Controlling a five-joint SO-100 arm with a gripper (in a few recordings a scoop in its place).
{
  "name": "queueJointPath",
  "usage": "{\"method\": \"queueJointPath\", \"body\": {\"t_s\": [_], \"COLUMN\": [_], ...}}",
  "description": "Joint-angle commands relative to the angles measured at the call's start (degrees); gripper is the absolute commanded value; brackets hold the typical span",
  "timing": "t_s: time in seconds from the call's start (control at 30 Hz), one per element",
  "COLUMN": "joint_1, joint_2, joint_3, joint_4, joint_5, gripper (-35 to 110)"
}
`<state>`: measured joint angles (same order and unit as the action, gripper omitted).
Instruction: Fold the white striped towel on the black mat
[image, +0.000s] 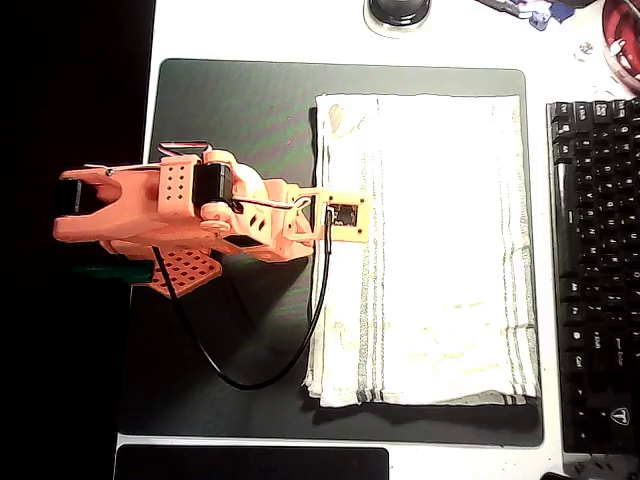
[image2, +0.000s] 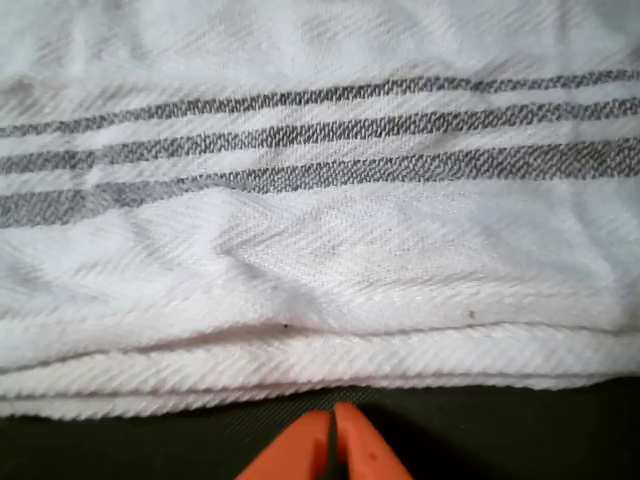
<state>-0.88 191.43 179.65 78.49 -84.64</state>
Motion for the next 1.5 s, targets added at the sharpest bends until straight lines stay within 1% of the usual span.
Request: {"method": "queueJointPath", "body": {"t_s": [0.0, 0.17, 0.3, 0.43, 0.67, 0.9, 1.1, 1.27, 1.47], "joint_1": [-0.1, -0.7, -1.1, -3.0, -9.3, -18.9, -25.7, -29.4, -32.5], "joint_2": [1.1, 1.1, -2.7, -14.9, -35.6, -55.0, -72.2, -85.0, -100.7], "joint_3": [1.2, 0.2, -5.5, -15.5, -36.1, -55.0, -66.3, -73.8, -85.0], "joint_4": [0.8, 0.4, -0.3, -2.9, -3.5, -5.5, -10.7, -14.2, -15.6], "joint_5": [-1.8, -3.3, -3.3, -1.8, 6.6, 16.3, 23.4, 26.4, 29.6], "gripper": [0, 0, 0, 0, 0, 0, 1, 7, 11]}}
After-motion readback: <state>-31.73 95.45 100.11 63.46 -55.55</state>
